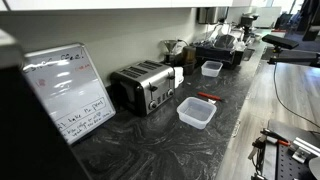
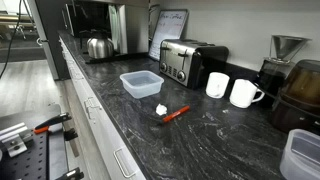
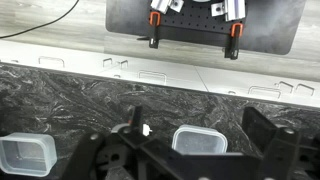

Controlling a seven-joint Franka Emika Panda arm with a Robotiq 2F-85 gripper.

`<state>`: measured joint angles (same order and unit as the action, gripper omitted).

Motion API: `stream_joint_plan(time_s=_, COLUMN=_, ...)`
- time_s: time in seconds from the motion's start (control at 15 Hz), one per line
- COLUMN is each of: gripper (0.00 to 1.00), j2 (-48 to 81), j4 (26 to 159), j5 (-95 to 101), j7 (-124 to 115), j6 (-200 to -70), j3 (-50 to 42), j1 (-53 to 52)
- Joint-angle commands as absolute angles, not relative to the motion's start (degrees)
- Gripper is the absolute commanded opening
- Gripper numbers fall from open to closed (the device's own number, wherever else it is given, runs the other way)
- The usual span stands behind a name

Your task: Pick the pen and place it in the bowl on the right, slide the bowl on the left to the right and then move the white cup to the left

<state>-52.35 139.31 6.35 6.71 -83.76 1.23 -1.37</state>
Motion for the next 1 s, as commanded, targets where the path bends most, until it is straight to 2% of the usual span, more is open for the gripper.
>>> stream_joint_plan(time_s=0.0, gripper=1.0, j2=-52.2, j4=139.1, j5=6.7, j7=6.2, j6=-83.6, j3=0.7, j1=-2.2)
stream_joint_plan(time_s=0.47, gripper=1.0, j2=-46.6, j4=138.5, j5=7.2, j7=7.8, j6=-83.2, j3=0.9, j1=-4.0)
stream_joint_plan(time_s=0.93, gripper=1.0, j2=-35.1, j4=138.2, j5=6.5, j7=13.6, j6=-92.1, j3=-1.6, j1=-6.0)
